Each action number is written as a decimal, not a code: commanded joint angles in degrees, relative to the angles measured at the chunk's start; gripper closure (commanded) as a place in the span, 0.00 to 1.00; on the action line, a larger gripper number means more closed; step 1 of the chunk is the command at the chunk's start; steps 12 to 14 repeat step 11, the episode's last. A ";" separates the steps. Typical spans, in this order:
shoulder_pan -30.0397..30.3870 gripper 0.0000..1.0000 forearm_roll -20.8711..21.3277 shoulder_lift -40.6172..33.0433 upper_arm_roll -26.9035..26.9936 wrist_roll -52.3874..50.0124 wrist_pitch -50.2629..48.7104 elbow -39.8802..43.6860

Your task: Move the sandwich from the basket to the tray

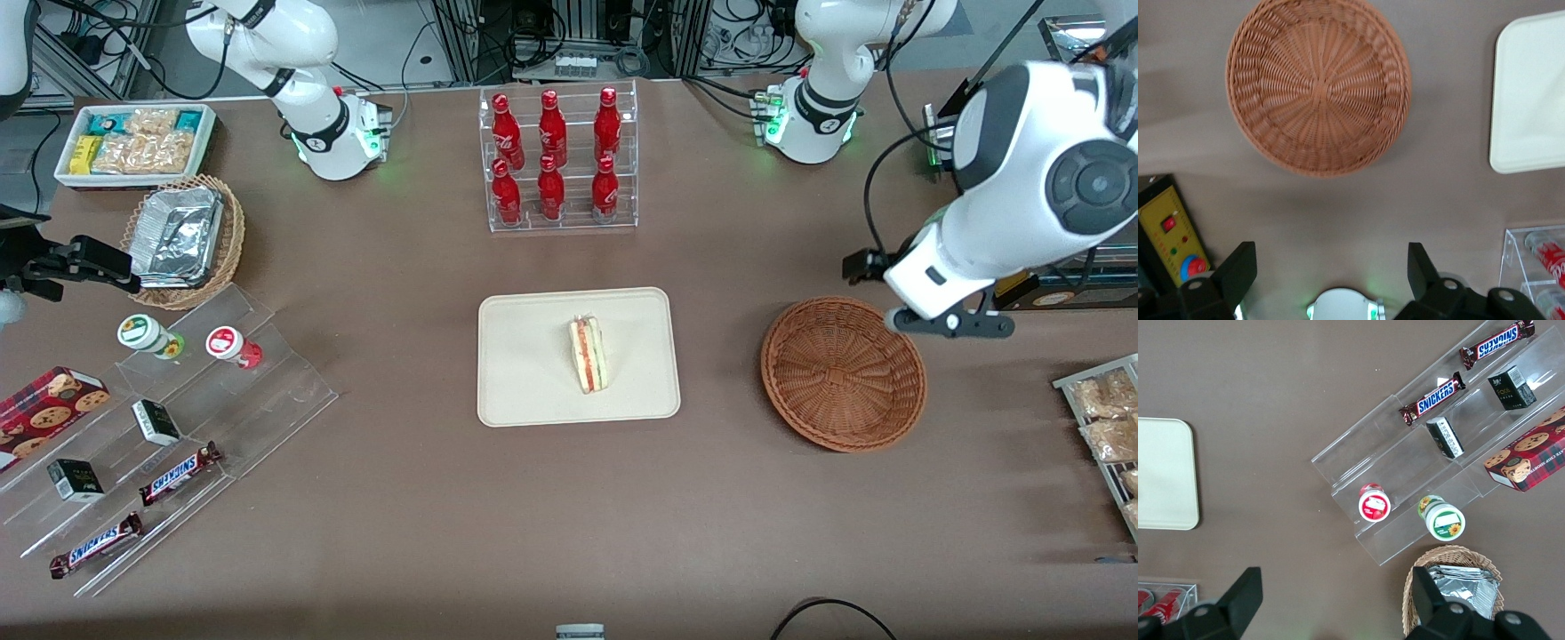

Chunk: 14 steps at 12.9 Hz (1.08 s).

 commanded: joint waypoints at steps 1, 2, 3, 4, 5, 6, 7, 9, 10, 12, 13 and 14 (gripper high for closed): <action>-1.28 0.00 -2.74 -1.37 4.02 2.52 -7.99 5.50; -1.36 0.00 -3.10 -1.28 5.60 4.19 -10.11 7.53; -1.37 0.00 -3.11 -1.28 6.49 5.42 -12.13 9.20; -1.37 0.00 -3.11 -1.19 7.28 5.52 -13.28 10.70; -1.37 0.00 -2.84 -1.37 7.46 5.43 -13.82 11.15; -1.37 0.00 -2.41 -1.80 7.55 5.43 -14.08 11.07; -1.37 0.00 -2.32 -2.85 7.55 5.35 -14.08 10.72; -1.71 0.00 -2.23 -3.39 8.95 5.08 -14.35 10.80; -1.72 0.00 -1.70 -3.39 9.04 5.08 -14.43 10.80; -1.72 0.00 -0.66 -3.48 9.04 5.08 -14.26 10.89; -1.72 0.00 -0.66 -3.48 9.04 5.08 -14.26 10.89; -1.72 0.00 -0.66 -3.48 9.04 5.08 -14.26 10.89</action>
